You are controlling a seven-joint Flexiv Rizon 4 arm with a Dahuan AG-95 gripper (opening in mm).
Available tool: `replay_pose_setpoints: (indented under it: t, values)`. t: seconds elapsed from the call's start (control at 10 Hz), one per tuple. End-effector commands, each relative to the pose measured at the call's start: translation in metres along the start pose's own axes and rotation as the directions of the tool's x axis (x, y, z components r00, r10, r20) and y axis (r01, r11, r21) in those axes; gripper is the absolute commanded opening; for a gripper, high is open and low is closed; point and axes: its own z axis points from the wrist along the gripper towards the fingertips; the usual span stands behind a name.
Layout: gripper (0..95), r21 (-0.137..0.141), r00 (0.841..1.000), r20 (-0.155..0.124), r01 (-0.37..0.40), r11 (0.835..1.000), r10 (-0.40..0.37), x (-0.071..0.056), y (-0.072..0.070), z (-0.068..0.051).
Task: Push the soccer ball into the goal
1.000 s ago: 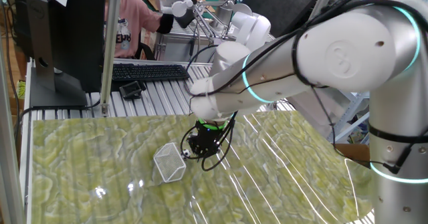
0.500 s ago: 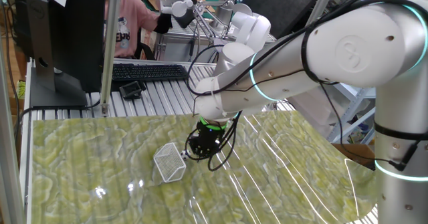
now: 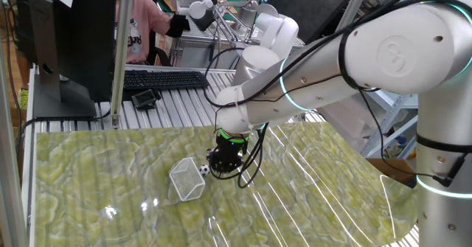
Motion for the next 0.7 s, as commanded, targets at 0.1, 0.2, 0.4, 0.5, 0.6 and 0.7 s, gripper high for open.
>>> replay_pose_setpoints:
  t: [0.1, 0.2, 0.4, 0.5, 0.6, 0.7]
  values:
    - [0.0, 0.021, 0.996, 0.006, 0.089, 0.996, -0.089, 0.0003, -0.0007, -0.0009]
    - [0.0, 0.037, 0.994, 0.009, 0.111, 0.993, -0.112, 0.0004, -0.0006, -0.0009]
    - [0.0, 0.029, 0.995, 0.009, 0.100, 0.995, -0.100, 0.0004, -0.0006, -0.0010]
    - [0.0, 0.029, 0.995, 0.014, 0.096, 0.995, -0.096, 0.0005, -0.0009, -0.0016]
    - [0.0, 0.026, 0.995, 0.009, 0.096, 0.995, -0.096, 0.0006, -0.0021, -0.0042]
    - [0.0, 0.022, 0.995, 0.000, 0.097, 0.995, -0.097, 0.0007, -0.0031, -0.0062]
